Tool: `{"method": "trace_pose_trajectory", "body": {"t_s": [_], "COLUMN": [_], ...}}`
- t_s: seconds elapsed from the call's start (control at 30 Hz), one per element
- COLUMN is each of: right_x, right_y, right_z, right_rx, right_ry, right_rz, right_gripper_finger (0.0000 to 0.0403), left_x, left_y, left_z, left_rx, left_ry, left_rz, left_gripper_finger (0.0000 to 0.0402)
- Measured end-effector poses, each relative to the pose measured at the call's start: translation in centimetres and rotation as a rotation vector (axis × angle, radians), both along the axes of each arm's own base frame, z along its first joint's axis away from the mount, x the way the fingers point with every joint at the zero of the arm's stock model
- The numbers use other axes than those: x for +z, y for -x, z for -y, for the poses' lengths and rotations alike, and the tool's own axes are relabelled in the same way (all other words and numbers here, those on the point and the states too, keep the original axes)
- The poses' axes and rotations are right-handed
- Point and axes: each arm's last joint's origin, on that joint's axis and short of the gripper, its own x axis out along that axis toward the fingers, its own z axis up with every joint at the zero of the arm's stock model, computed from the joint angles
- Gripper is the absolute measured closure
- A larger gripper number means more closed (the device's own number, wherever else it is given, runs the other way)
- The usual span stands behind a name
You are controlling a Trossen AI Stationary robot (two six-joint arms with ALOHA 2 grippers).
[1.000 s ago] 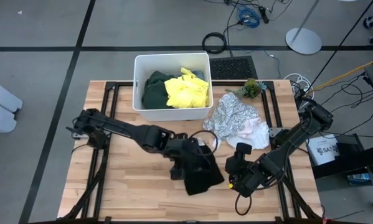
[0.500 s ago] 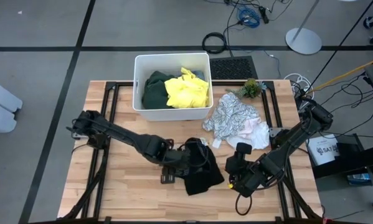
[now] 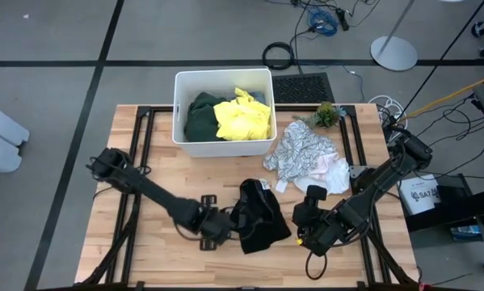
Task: Fold laundry
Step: Fold the black underwear
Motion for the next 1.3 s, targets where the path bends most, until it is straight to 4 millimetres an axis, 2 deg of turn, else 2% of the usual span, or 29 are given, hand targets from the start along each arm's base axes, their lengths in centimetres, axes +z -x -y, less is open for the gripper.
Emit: {"method": "trace_pose_trajectory", "body": {"t_s": [0.13, 0.33, 0.57, 0.7, 1.03, 1.3], "right_x": [0.0, 0.0, 0.0, 0.0, 0.0, 0.0], "right_y": [0.0, 0.0, -0.1, -0.1, -0.1, -0.1], "right_z": [0.0, 0.0, -0.1, -0.1, -0.1, -0.1], "right_rx": [0.000, 0.000, 0.001, 0.001, 0.003, 0.004], "right_ry": [0.000, 0.000, -0.006, -0.009, -0.011, -0.011], "right_rz": [0.000, 0.001, 0.008, 0.011, 0.014, 0.014], "right_gripper_finger": [0.0183, 0.0183, 0.0183, 0.0183, 0.0183, 0.0183], "left_x": [-2.2, -4.0, -6.3, -7.3, -6.7, -4.7], "left_y": [1.4, 2.6, 2.2, 1.7, 0.5, -0.6], "left_z": [0.8, 1.8, 2.3, 2.8, 2.8, 3.8], "left_rx": [0.020, 0.151, 0.157, 0.101, 0.139, 0.125], "left_ry": [-0.013, -0.077, -0.082, -0.110, -0.200, -0.253], "left_rz": [0.016, 0.177, 0.225, 0.244, 0.325, 0.417], "left_gripper_finger": [0.0230, 0.0230, 0.0230, 0.0230, 0.0230, 0.0230]}}
